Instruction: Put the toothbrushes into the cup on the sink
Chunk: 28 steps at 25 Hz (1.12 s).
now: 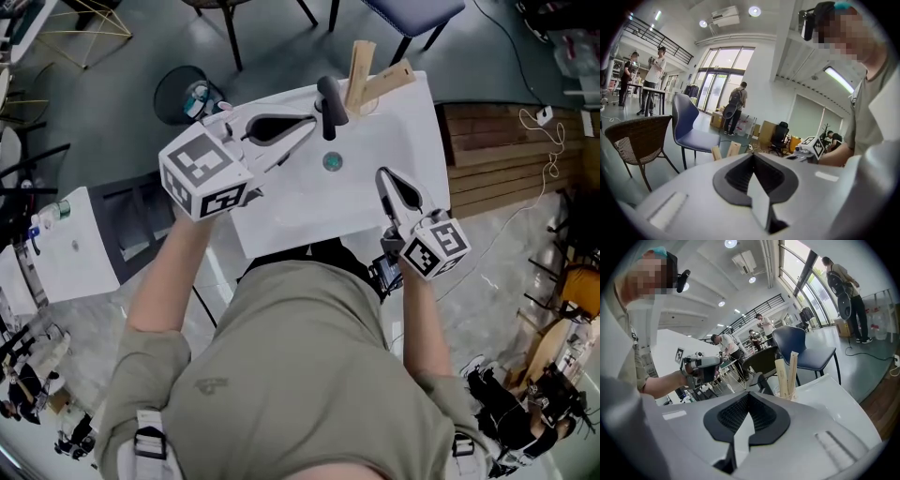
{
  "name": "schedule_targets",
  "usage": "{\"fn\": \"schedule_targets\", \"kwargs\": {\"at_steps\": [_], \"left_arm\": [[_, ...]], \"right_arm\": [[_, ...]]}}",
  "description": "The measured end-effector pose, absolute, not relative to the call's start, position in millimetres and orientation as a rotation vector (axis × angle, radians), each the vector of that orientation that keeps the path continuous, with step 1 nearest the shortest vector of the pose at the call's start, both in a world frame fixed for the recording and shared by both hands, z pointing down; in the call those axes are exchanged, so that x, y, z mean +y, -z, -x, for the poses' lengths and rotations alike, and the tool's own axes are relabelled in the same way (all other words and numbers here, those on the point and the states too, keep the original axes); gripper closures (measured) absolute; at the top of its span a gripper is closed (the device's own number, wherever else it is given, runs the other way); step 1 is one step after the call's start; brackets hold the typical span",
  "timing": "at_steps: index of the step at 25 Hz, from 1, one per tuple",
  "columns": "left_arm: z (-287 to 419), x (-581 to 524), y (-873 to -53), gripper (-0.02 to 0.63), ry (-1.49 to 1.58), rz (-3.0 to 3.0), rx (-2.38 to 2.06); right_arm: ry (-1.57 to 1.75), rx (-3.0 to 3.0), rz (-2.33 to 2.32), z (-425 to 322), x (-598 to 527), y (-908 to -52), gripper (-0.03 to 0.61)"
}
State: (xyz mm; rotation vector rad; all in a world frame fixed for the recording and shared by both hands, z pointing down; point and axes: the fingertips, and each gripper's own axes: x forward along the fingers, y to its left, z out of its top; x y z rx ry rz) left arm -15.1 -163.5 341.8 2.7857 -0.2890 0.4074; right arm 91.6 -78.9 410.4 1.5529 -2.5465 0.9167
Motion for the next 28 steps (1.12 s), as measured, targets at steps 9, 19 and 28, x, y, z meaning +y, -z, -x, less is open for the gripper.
{"fn": "schedule_targets", "kwargs": {"at_steps": [9,19,28], "left_arm": [[44,-132,-350,0.607,-0.355,-2.754,-0.295],[43,-89,-362,0.607,-0.367,-2.757,-0.224],[39,-72,-364,0.607,-0.371,-2.769,-0.181]], "right_arm": [[-0.841,-2.571,-1.534,-66,-73,-390,0.568],[-0.766,-2.599,-1.505,-46,-64,-375,0.568],[-0.732,-2.616,-1.494,-40,-62,-367,0.568]]}}
